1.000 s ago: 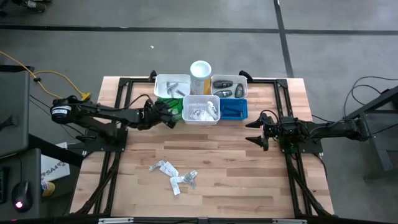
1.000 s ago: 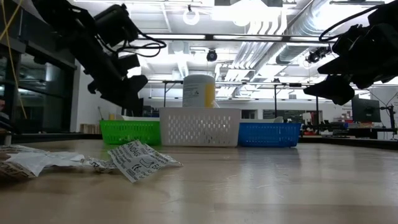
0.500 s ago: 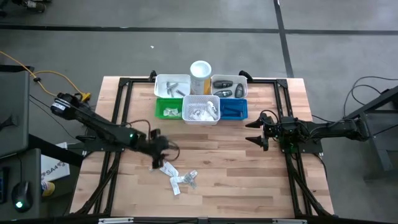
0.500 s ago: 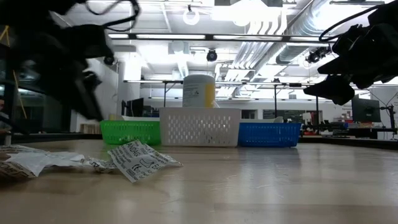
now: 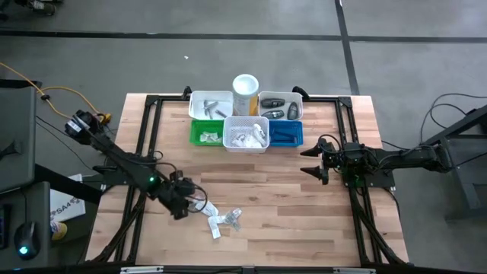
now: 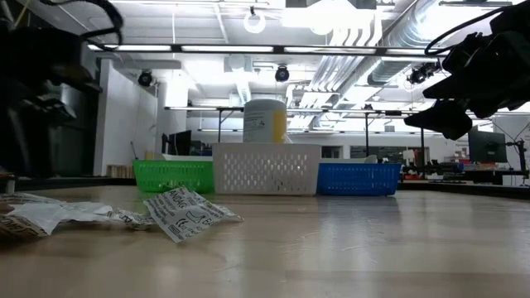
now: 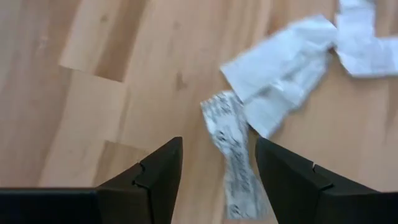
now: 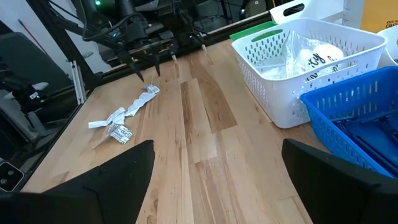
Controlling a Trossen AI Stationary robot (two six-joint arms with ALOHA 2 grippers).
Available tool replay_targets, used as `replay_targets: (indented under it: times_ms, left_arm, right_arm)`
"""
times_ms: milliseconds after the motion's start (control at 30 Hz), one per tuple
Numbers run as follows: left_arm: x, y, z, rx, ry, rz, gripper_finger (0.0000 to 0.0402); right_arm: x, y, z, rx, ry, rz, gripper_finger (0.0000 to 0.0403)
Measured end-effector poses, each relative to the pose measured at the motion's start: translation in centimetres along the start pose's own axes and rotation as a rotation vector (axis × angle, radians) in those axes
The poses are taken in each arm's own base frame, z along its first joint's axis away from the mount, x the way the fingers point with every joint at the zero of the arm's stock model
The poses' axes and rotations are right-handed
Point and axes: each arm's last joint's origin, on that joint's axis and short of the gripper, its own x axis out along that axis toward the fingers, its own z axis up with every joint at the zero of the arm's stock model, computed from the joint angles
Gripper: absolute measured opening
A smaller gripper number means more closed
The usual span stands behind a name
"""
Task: Pick & Place Travel size toiletries
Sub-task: Put the white bandage into the green bin
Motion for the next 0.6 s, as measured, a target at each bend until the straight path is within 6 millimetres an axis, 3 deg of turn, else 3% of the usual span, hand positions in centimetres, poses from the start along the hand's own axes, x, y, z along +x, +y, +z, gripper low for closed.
replay_targets:
  times_ms: [267,600]
  left_arm:
    - [-0.6,-1.2,-1.7,0.118,0.009,-0.024,0.0203]
    - [0.9,-1.6,-2.3,0.113,-0.019,0.062,0.0203]
  right_arm:
    - [0.0,0.0,0.0,0.0,0.0,0.0,0.0346]
    - [0.0,0.0,0.0,0.0,0.0,0.0,0.0346]
